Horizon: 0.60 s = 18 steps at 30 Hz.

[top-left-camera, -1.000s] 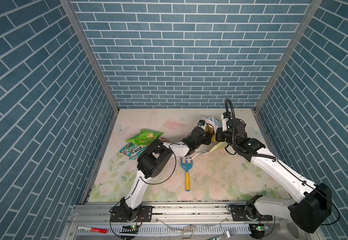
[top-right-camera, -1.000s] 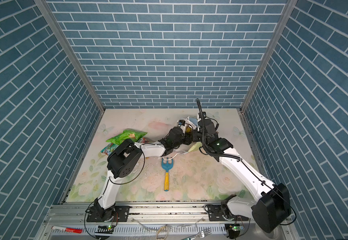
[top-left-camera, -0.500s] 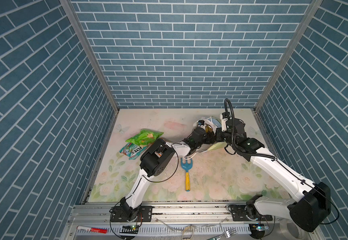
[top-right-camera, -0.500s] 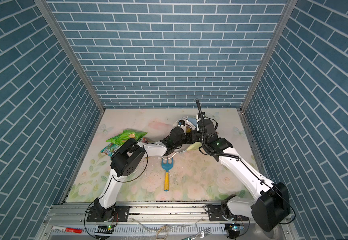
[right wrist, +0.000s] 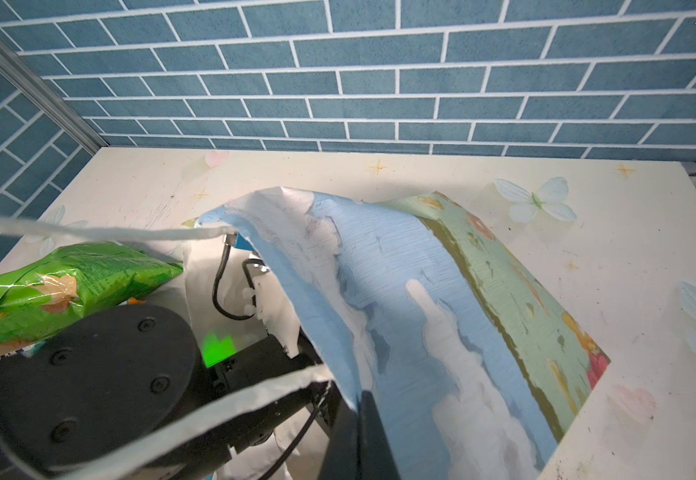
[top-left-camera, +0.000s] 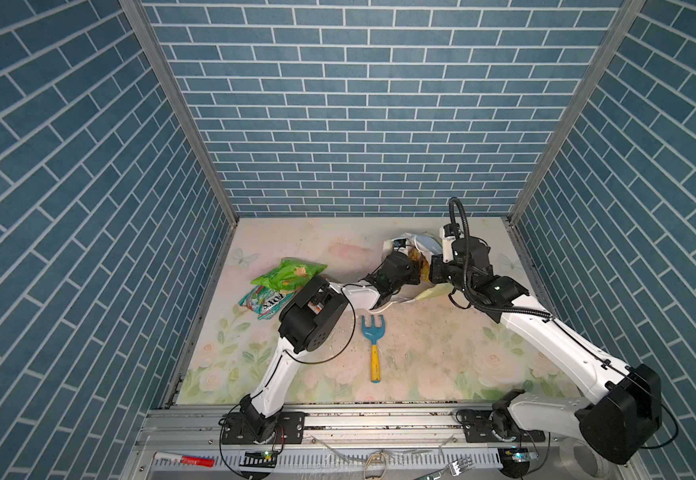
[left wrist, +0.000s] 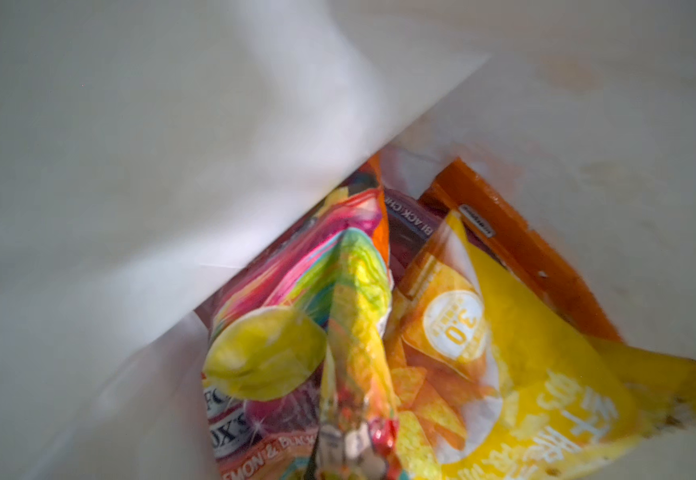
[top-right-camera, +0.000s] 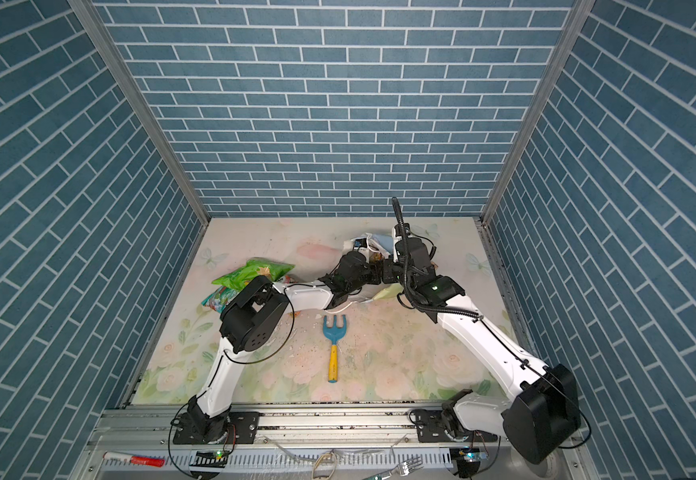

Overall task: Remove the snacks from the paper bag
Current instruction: 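Close the left gripper on the Fox's candy bag inside the paper bag, then lift the Fox's candy bag out of the paper bag with the left gripper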

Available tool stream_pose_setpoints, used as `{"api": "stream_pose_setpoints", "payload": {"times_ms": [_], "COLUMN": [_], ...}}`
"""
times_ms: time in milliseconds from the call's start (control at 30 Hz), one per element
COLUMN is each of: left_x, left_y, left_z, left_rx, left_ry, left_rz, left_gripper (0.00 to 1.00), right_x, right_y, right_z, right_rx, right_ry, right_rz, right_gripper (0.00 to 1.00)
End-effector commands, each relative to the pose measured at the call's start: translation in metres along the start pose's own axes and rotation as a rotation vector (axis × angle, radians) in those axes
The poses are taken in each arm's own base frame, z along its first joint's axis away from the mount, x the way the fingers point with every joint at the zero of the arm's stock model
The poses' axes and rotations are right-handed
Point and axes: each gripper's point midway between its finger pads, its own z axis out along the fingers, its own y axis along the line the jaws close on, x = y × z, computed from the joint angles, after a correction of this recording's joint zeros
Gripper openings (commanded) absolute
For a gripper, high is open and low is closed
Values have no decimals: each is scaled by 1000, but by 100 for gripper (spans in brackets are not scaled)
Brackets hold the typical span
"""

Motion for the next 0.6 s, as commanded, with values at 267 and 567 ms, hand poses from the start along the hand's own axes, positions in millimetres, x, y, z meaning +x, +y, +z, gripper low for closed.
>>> {"api": "stream_pose_setpoints", "payload": {"times_ms": [267,567], "left_x": [-37,-49], "left_y": [-11,-34], "left_z": [-46,-68], "left_rx": [38,124], "left_ry": [-81,-83], "left_rz": [70,67], "left_gripper": [0,0], "right_x": [14,18], "right_y": [-10,-11], "right_z": [4,6], "right_rx": [47,55], "right_ry": [29,39], "right_rz": [35,38], "right_gripper": [0,0]}}
